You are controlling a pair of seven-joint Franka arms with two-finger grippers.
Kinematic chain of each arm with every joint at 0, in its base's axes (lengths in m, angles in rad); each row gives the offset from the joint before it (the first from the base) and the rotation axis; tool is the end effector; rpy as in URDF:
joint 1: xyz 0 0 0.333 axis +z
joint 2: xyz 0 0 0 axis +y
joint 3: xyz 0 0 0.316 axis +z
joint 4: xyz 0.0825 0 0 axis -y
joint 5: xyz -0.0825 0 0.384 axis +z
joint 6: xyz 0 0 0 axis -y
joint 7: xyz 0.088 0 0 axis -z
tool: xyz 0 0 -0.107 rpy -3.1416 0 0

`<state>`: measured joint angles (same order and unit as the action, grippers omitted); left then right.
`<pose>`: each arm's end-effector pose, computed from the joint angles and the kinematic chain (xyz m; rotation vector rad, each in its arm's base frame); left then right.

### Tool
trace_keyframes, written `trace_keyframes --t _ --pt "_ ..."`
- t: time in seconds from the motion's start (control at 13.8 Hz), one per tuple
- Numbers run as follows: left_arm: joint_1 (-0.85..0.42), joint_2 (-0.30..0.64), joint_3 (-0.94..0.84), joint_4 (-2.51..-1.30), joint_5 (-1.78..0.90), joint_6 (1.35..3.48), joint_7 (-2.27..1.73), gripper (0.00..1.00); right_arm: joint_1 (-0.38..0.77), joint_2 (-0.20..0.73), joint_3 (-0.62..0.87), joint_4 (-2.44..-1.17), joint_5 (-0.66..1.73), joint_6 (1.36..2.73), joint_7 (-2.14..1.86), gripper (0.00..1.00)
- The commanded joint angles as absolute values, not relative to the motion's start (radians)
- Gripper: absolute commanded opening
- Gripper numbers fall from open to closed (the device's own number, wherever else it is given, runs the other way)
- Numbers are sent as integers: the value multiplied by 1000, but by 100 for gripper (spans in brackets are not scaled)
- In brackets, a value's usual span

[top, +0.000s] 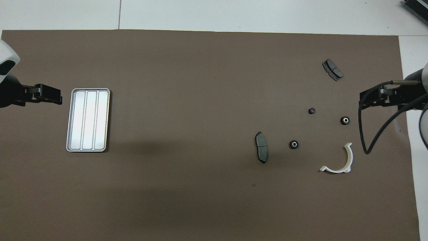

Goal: Pick bearing gear from pile to tray

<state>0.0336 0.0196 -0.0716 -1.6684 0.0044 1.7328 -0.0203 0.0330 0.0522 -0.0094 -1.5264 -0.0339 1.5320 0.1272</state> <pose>0.5720 -0.0210 0.5814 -3.1390 0.0287 -0.0705 0.5664 0.0098 0.6128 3.0988 -0.1615 -0.0681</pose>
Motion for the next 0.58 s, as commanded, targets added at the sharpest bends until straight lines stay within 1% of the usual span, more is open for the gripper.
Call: trace_keyframes --t 0.0,0.29,0.51 --pt "38 0 -75 -1686 17 1733 -12 100 21 35 -9 -1551 -9 1555 101 100" --pt "38 0 -75 -1686 17 1733 -12 100 20 34 -11 -1552 -9 1539 104 100" --pt "38 0 -75 -1686 17 1733 -12 100 12 29 -11 -1580 8 1577 95 100"
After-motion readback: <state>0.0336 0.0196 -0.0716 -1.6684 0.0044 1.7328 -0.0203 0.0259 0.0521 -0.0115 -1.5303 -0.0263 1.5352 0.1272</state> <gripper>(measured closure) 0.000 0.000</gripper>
